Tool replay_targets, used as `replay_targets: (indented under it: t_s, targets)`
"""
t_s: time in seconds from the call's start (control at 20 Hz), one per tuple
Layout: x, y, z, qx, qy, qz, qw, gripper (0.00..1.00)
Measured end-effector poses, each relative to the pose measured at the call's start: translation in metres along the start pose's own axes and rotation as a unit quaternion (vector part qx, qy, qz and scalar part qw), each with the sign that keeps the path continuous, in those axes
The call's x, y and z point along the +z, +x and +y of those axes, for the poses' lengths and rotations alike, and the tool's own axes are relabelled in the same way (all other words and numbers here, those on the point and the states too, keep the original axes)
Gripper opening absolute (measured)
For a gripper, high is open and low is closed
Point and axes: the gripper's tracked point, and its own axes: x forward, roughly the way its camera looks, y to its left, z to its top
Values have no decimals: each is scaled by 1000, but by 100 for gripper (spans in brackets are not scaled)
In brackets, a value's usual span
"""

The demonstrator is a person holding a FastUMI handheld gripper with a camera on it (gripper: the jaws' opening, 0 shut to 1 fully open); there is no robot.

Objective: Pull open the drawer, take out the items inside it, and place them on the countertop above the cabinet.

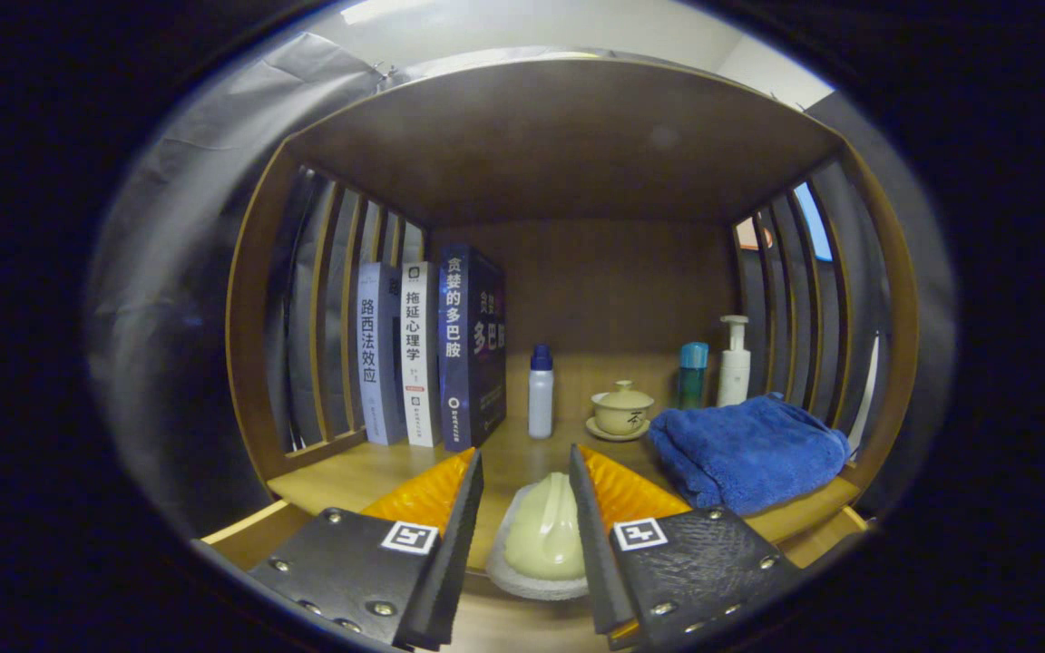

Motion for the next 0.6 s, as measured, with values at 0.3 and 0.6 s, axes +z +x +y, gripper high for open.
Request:
replay_targets:
  t_s: [0.3,0.6]
  targets:
    - [-1,-1,-1,-2,-1,0,1000,56]
    - [15,-6,0,0,9,-21,1000,56]
